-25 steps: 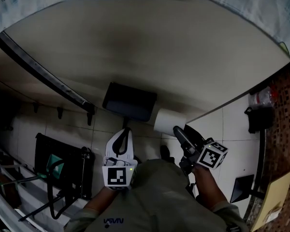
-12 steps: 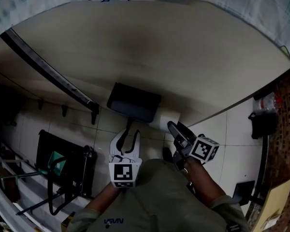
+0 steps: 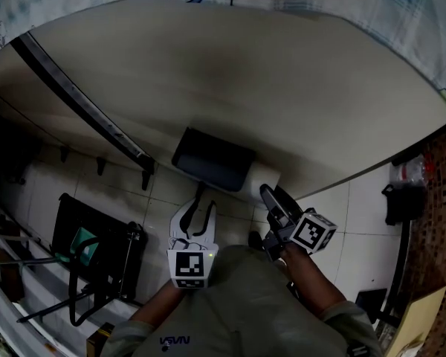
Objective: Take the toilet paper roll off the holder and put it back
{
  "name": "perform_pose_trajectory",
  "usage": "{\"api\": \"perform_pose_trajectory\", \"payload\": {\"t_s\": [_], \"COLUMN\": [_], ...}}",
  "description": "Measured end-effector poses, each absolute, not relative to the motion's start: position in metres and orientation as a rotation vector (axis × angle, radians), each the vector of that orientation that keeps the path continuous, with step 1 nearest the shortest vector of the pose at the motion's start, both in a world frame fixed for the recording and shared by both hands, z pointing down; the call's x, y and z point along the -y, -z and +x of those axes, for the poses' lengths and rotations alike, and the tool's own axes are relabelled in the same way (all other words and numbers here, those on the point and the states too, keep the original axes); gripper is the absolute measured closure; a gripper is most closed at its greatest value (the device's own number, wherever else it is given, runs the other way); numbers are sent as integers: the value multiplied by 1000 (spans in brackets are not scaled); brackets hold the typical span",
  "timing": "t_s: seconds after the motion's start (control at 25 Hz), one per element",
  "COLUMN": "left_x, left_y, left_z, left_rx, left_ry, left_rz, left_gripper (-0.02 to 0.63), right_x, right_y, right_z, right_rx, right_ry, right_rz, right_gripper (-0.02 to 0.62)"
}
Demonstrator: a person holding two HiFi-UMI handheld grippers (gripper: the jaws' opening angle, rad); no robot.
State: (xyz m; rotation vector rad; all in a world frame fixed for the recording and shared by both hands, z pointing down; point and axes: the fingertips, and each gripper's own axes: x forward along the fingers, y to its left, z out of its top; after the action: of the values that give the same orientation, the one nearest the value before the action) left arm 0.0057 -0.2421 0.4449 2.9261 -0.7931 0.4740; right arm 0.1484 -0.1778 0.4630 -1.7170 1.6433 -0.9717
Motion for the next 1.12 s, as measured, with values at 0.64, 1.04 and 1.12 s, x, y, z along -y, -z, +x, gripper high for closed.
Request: {"api": "perform_pose_trajectory", "payload": {"t_s": [0.64,1.04,1.12], "left_x": [238,238,238], "left_y": [-454,-446,-449], "left_z": [20,18,19], "left_rx": [746,780,790], "left_ry": [-483,-457,-456], "left_rz": [2964,2937,2933], "left_gripper": [459,598,600], "right_x": [173,166,167], "right_y": [-465,-468,-466], "right_z": [140,142,142], "right_rx": [-1635,-1628,-1638], "right_ry": [987,1009,999], "right_rz": [-1716,-1708,-1698], "right_gripper": [439,439,439]}}
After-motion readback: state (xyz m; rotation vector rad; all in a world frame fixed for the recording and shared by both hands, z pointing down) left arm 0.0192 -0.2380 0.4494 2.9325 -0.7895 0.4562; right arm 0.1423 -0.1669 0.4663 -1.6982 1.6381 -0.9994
